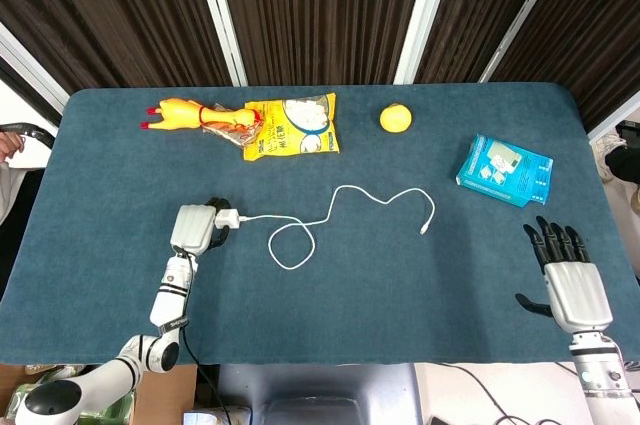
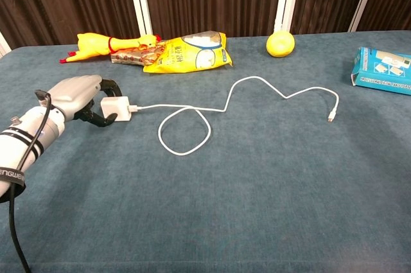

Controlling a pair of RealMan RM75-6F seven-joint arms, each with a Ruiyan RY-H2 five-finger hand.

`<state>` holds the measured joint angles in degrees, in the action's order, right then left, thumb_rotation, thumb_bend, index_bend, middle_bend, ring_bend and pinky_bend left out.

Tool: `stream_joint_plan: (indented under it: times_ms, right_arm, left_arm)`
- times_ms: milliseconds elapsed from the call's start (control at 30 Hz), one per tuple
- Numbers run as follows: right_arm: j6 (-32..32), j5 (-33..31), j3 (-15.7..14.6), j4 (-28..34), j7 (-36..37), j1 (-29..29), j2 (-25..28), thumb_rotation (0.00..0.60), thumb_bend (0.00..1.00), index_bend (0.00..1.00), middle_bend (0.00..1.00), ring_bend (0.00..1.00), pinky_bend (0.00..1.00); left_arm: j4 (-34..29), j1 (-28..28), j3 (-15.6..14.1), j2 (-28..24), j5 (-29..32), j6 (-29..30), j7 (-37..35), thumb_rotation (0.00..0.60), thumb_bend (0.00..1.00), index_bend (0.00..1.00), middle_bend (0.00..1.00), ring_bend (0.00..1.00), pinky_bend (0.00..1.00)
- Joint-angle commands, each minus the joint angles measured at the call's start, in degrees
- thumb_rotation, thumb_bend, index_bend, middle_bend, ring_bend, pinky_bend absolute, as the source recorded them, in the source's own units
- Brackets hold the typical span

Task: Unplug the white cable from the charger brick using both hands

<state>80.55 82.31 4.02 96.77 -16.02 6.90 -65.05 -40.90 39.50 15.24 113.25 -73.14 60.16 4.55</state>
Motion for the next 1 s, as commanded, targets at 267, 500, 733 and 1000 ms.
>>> stream_joint_plan:
  times_ms: [267,500,733,1000]
  right_arm:
    - [0.48,0.29,-0.16,0.05,0.31,-0.13,0.05,0.6,0.23,0.0,0.0,0.0,0.0]
    - [0.55,1.78,-0.53,-0.38,1.19,0.2,-0.32,0.6,0.23,0.0,0.0,0.0,0.0]
    - [-0.29,8.41,-0.13,-5.82,6.87,4.06,-4.82,0.6,0.23,0.01,0.0,0.0,0.0]
    - [-8.56,10.47,3.29,-8.64,7.2,13.95,-12.74,0.6,0.23,0.22,0.0,0.0,0.0]
  left_arm:
    - [-1.85,-0.22,-0.77,-0.34,-0.13,0.64,1.2,0.6,0.4,0.5,0.51,1.0,1.0]
    - [-4.27,-0.68,-0.4,0.0,-0.12,3.05,1.06,0.6,0.49,0.7,0.72,1.0,1.0]
    - [-12.88,-2.61,-0.95,-3.72,-3.66,9.25,-4.0,0.6,0.57,0.78,0.82,1.0,1.0]
    - [-27.08,-5.34,-1.77,-8.66,-4.57,13.84,1.61,0.6,0.58,0.78,0.82,1.0,1.0]
